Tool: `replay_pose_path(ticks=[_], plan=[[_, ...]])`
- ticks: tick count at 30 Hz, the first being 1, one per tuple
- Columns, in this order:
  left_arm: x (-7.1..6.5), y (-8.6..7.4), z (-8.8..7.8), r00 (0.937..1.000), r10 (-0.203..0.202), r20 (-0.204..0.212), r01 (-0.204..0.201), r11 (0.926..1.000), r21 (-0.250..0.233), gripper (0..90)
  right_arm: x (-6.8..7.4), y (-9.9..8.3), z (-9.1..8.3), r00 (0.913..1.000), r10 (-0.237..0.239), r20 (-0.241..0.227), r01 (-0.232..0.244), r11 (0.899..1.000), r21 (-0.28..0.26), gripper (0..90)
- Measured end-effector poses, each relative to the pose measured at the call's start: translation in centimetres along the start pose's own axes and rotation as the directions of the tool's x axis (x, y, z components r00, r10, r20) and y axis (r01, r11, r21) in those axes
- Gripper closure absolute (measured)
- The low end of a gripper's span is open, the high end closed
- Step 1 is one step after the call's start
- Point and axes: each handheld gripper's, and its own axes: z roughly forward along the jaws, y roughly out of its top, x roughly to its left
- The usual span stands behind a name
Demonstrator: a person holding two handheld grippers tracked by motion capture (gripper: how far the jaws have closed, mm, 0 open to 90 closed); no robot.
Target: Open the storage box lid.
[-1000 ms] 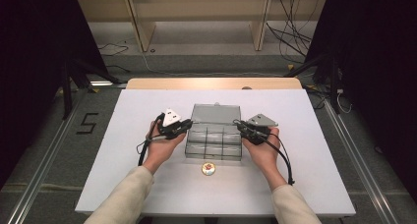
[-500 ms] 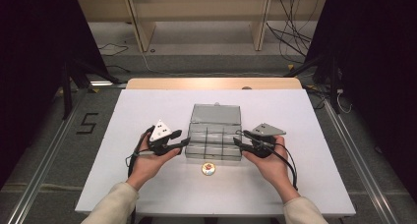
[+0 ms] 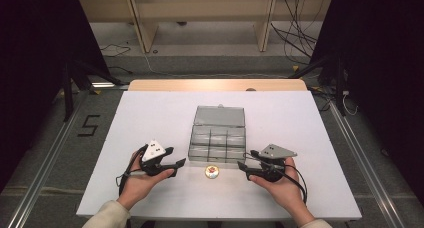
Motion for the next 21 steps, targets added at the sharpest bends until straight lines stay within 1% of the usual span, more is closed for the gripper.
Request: replay_pose_path(ticks=[2,6,9,14,16,19,21], plan=[[-0.3,-0.4,-0.3,0.9999,0.013,0.001,-0.013,0.9999,0.006,34.5,0.2,-0.2,-0.1,0.9999,-0.006,-0.008,0.006,1.0,0.004,34.9],[-0.7,-1.1,-0.9,0.9999,0.011,0.003,-0.011,0.9999,0.008,33.7,0.6,-0.7,-0.4,0.9998,-0.006,-0.017,0.007,1.0,0.013,34.3],[-0.9,-1.6,-1.3,0.9999,0.012,0.007,-0.013,0.9999,0.01,33.3,1.0,-1.2,-0.6,0.9995,-0.007,-0.032,0.007,1.0,0.015,34.3],[-0.8,-2.1,-1.6,0.9999,0.011,0.011,-0.012,0.9997,0.02,33.1,1.6,-1.7,-0.8,0.9988,-0.012,-0.048,0.014,1.0,0.024,34.3],[-0.8,-2.2,-1.6,0.9999,0.008,0.01,-0.008,0.9998,0.017,33.1,1.8,-1.7,-0.9,0.9986,-0.011,-0.052,0.012,1.0,0.025,34.0],[-0.7,-2.2,-1.7,0.9999,0.015,0.007,-0.015,0.9996,0.024,33.1,2.1,-1.8,-1.0,0.9983,-0.018,-0.056,0.019,1.0,0.024,33.8],[-0.8,-2.2,-1.7,0.9999,0.013,0.007,-0.013,0.9997,0.02,32.9,2.2,-1.8,-0.9,0.998,-0.02,-0.06,0.022,0.999,0.025,33.6]])
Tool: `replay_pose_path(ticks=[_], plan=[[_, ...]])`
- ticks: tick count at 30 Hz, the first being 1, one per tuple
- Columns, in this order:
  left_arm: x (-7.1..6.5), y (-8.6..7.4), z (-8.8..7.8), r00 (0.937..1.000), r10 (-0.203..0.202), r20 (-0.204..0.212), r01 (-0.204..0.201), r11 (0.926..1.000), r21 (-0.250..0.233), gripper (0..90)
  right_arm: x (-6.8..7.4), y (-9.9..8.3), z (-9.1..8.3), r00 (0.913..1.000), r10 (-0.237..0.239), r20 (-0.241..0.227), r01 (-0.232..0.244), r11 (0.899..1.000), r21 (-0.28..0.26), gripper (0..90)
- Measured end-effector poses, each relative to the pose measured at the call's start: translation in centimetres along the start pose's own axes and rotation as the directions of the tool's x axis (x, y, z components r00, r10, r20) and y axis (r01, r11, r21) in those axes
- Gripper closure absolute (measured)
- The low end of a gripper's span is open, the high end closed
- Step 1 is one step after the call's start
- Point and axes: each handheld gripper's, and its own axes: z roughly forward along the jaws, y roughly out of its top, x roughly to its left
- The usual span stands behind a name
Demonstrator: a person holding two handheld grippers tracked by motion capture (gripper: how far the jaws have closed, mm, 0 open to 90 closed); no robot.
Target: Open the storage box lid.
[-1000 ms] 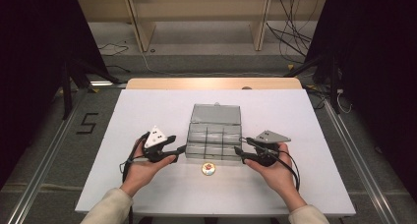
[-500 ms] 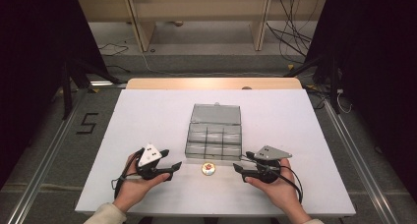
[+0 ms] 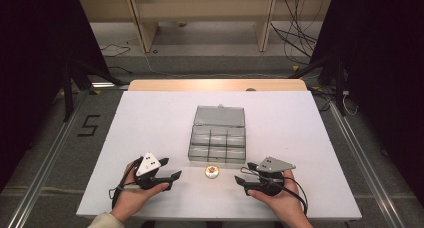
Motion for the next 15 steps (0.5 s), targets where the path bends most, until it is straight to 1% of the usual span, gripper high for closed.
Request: replay_pose_path(ticks=[8,15], plan=[[-0.15,0.04,0.15,0.9999,0.011,0.005,-0.011,0.9999,0.01,32.8,0.05,-0.11,-0.1,1.0,0.001,0.003,-0.001,1.0,0.002,33.5],[-0.11,-0.05,0.16,1.0,0.009,0.003,-0.009,0.9998,0.015,32.9,0.12,-0.01,0.09,1.0,-0.009,-0.001,0.009,1.0,0.005,33.3]])
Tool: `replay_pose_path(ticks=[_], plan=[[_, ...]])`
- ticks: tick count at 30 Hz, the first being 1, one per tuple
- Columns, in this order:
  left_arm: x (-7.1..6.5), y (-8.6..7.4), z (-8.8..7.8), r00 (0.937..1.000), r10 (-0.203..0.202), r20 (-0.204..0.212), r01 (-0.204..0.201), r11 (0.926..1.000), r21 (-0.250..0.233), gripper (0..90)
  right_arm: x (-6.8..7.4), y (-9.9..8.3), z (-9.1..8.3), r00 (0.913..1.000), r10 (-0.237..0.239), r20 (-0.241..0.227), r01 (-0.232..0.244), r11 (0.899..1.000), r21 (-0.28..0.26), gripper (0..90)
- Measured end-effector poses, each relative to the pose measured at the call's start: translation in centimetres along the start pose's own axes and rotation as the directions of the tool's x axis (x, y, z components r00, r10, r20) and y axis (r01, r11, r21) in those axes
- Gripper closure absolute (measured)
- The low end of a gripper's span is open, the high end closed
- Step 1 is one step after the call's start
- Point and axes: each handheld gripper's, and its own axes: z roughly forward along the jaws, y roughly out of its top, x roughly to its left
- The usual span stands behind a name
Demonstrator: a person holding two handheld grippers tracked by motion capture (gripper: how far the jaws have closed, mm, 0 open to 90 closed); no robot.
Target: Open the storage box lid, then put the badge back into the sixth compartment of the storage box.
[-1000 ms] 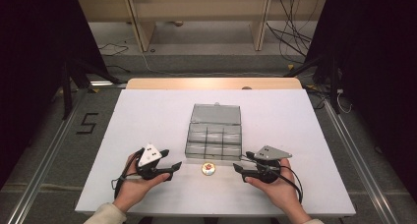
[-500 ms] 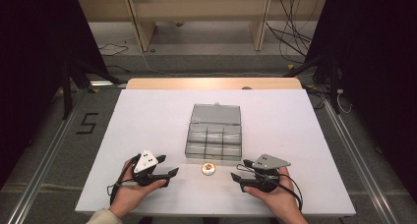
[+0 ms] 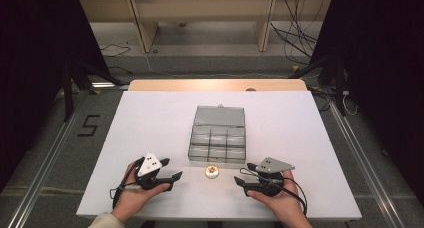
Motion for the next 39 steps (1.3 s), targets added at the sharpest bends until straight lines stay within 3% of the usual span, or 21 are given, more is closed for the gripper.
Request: replay_pose_path(ticks=[9,26,39], plan=[[-0.1,0.1,0.1,1.0,0.005,0.003,-0.005,1.0,-0.002,32.9,0.5,0.1,0.2,0.9998,-0.015,-0.01,0.015,1.0,-0.001,33.5],[-0.3,0.3,0.2,1.0,0.007,0.006,-0.007,1.0,-0.003,32.9,2.7,1.1,3.1,0.9971,-0.05,-0.057,0.051,0.998,0.029,33.5],[-0.6,0.4,0.2,0.9998,0.019,0.005,-0.019,0.9998,0.001,32.8,4.7,2.3,6.5,0.9989,-0.047,0.005,0.047,0.996,0.073,33.4]])
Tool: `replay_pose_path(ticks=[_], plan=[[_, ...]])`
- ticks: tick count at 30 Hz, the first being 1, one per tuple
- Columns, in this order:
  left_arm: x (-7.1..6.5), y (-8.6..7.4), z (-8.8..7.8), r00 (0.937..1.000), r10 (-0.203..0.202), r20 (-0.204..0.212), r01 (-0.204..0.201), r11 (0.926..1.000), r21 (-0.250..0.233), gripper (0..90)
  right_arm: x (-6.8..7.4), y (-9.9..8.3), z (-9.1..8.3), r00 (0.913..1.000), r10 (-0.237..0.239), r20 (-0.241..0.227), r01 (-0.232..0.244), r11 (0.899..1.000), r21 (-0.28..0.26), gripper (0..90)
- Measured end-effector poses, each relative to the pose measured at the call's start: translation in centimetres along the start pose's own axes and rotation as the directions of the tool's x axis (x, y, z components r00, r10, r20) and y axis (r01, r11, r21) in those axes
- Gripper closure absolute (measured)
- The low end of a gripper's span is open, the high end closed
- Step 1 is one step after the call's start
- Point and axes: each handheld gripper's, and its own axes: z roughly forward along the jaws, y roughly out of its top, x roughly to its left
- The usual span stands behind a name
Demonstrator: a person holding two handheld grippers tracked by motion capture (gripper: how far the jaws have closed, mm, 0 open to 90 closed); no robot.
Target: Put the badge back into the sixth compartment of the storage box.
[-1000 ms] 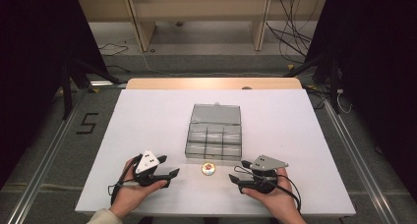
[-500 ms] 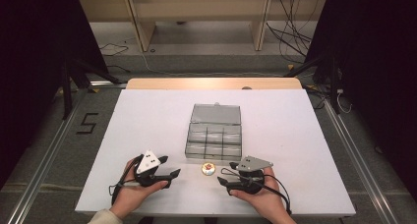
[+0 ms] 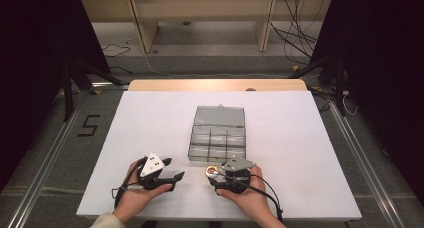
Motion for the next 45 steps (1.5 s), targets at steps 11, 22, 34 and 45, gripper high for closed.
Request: replay_pose_path(ticks=[11,22,34,45], plan=[[0.1,0.0,0.0,1.0,-0.001,-0.003,0.001,1.0,0.003,32.8,0.9,0.9,1.8,0.9989,-0.006,0.047,0.004,0.999,0.045,33.3],[0.1,-0.1,0.0,1.0,-0.007,0.0,0.007,1.0,0.004,32.9,0.9,1.3,2.5,0.9988,-0.014,0.047,0.011,0.997,0.071,35.3],[0.1,-0.1,0.1,1.0,-0.005,0.003,0.005,0.9999,0.009,33.3,1.2,1.3,2.6,0.9976,-0.021,0.066,0.016,0.996,0.082,35.9],[0.0,-0.1,0.1,1.0,0.001,0.006,-0.001,0.9999,0.015,33.8,1.3,1.3,2.6,0.9967,-0.011,0.081,0.005,0.997,0.08,39.2]])
